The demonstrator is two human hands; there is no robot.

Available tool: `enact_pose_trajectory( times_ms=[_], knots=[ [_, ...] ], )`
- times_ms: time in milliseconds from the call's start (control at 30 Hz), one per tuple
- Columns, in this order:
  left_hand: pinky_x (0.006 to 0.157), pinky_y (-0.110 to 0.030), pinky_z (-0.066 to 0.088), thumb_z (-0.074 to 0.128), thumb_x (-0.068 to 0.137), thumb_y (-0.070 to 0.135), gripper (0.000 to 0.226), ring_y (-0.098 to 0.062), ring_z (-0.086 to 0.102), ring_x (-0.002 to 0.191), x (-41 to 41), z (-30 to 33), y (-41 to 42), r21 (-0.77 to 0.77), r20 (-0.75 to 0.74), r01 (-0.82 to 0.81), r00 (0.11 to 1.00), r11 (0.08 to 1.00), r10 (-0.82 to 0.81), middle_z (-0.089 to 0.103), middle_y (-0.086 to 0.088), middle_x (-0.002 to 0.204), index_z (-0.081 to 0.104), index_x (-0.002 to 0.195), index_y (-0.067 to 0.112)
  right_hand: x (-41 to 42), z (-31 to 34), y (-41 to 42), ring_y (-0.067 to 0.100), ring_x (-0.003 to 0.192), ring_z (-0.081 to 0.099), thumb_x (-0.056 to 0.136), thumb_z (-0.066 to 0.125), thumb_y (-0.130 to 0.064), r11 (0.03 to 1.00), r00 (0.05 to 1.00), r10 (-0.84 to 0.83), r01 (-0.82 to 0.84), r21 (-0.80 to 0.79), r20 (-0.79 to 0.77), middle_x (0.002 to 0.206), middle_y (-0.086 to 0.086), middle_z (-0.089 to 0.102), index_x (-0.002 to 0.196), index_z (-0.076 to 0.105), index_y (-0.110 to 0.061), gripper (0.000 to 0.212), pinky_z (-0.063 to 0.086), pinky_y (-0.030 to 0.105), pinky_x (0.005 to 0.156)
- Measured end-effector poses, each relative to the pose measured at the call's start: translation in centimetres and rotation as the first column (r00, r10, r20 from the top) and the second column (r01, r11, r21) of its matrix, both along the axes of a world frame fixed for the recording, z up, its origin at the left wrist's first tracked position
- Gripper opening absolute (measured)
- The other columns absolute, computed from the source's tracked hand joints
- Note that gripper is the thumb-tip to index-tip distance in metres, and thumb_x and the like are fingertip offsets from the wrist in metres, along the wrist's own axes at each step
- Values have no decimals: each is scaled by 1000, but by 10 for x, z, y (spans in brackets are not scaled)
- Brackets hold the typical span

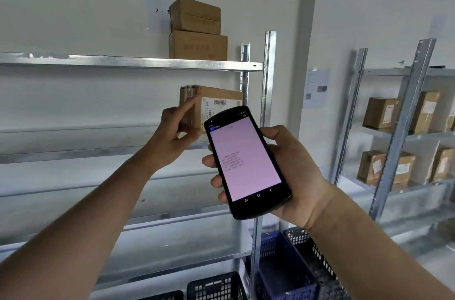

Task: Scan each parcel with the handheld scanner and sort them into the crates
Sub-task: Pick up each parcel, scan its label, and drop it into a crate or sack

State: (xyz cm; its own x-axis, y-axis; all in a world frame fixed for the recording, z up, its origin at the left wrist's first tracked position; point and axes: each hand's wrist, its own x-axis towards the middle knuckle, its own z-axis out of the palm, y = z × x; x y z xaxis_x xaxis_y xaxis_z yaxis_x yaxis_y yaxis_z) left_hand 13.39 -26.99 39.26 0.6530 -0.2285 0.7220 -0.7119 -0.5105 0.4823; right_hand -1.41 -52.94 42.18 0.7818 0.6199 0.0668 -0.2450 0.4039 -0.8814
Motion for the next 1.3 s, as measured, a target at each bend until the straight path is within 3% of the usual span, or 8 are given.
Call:
enact_pose_trajectory(
  times_ms=[233,467,700,833,933,1100,1200,1300],
  knots=[
    [116,-36,49,65,104,13,74,-18,50,140,-11,3,-10,-105,-33,0,999,995,-3,44,-7,149,33,161,49,-2,-3,-7,41,90,70,104,33,-53,998,995,-69,69,5,68,125,29,72,138,69,-10,66,60,47,78],
    [111,-20,48,64,102,8,77,11,56,128,-41,-20,-3,-337,-94,-179,983,924,157,59,10,146,33,162,45,17,-10,37,25,81,70,110,25,-47,901,874,-426,433,22,233,109,16,71,129,67,-16,56,61,38,74],
    [104,-28,56,61,90,25,78,-11,69,117,-98,-57,73,-325,-158,-386,922,863,353,64,-6,141,36,160,48,5,-37,127,28,84,69,111,25,-49,946,927,-284,312,-84,245,109,26,71,126,68,-17,56,62,34,69],
    [107,-43,55,61,89,36,79,-26,66,120,-131,-85,157,-290,-255,-532,844,795,472,61,-17,135,29,155,65,-13,-62,202,25,82,71,110,26,-52,964,946,-207,241,-113,250,100,12,75,125,68,-19,55,59,44,82],
    [99,-49,60,62,92,35,77,-31,69,110,-157,-103,221,-290,-247,-564,825,773,508,66,-16,128,30,157,61,-25,-77,266,23,79,73,89,35,-63,973,967,-155,184,-136,204,103,10,74,122,69,-19,65,58,41,77],
    [93,-48,61,62,90,55,75,-37,65,98,-192,-133,326,-260,-355,-628,769,734,532,64,-21,122,27,155,66,-45,-100,375,24,81,73,82,37,-63,979,985,-112,132,-158,129,110,21,72,115,70,-22,63,59,37,70],
    [87,-43,59,64,87,56,78,-20,64,89,-213,-146,378,-270,-405,-640,753,719,518,64,-19,122,27,155,67,-53,-116,432,25,82,73,82,36,-63,978,991,-103,117,-172,88,107,17,73,120,70,-19,67,59,38,71],
    [106,-54,55,68,87,50,79,-24,69,114,-223,-156,419,-296,-435,-635,754,713,491,56,-15,142,30,154,66,-54,-127,477,24,82,72,83,35,-63,976,995,-77,89,-201,65,103,10,73,126,68,-16,72,57,39,73]
  ],
)
